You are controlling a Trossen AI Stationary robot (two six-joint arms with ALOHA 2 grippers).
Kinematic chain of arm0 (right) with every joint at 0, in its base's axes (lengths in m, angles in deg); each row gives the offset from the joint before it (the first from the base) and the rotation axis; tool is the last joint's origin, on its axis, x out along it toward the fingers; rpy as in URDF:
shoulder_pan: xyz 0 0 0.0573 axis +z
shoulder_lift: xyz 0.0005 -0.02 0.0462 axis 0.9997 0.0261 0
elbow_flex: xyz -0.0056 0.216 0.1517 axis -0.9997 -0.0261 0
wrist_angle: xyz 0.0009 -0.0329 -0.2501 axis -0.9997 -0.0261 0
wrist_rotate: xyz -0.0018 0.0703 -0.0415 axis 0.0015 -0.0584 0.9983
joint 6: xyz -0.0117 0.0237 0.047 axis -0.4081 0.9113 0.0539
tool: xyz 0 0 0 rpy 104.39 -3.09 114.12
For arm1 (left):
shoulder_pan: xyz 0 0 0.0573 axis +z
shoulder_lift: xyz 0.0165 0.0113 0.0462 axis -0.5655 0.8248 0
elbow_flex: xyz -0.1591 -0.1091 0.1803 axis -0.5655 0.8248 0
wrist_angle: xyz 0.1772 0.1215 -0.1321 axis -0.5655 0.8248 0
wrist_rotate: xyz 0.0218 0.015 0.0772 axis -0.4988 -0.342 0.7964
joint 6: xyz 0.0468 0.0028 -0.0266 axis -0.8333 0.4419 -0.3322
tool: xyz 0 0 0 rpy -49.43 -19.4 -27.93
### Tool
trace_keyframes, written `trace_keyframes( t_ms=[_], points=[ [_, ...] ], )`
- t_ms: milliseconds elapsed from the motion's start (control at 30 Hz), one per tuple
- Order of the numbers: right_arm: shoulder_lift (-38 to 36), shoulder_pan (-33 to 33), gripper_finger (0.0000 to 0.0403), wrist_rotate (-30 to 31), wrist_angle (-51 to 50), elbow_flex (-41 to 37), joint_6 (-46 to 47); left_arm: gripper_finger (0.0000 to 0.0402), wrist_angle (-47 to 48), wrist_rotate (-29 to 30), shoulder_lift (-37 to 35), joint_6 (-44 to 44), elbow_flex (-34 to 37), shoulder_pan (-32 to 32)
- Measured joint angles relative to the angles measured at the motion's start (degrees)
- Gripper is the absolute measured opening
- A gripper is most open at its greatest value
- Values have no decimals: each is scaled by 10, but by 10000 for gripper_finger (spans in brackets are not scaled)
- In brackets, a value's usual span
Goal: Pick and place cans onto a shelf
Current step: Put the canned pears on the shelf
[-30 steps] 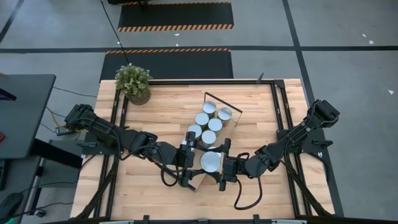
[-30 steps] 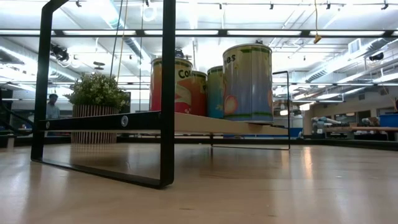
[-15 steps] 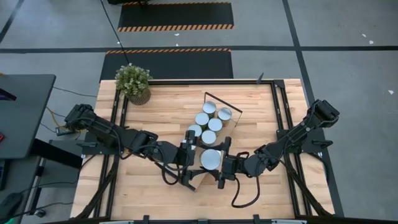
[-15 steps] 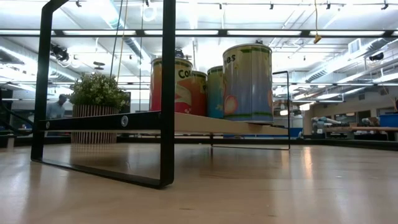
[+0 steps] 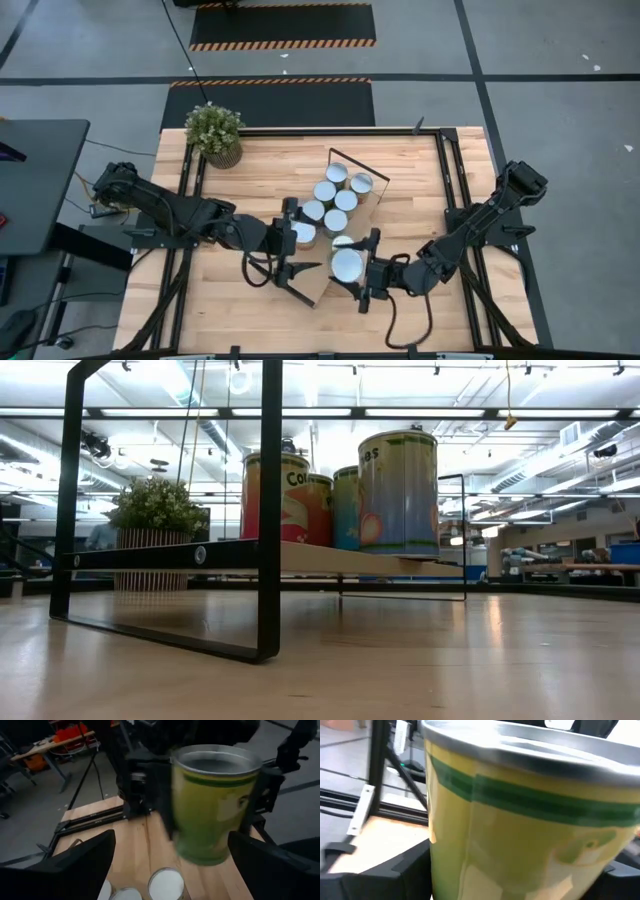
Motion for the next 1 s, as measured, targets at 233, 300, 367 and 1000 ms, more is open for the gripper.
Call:
trace_keyframes(
  t_ms=[233, 300, 367, 1000],
  points=[
    [23, 32, 332, -7, -28, -37, 153, 392, 15, -5, 8, 2, 0, -29],
    [38, 49, 332, -5, -26, -39, 180, 392, 8, -7, 13, 5, 14, -34],
    [50, 65, 332, -5, -32, -39, 203, 392, -13, 0, 13, 6, 38, -36],
    [90, 75, 332, 15, -385, -55, 610, 392, -37, 50, 21, 69, 93, -109]
  ],
)
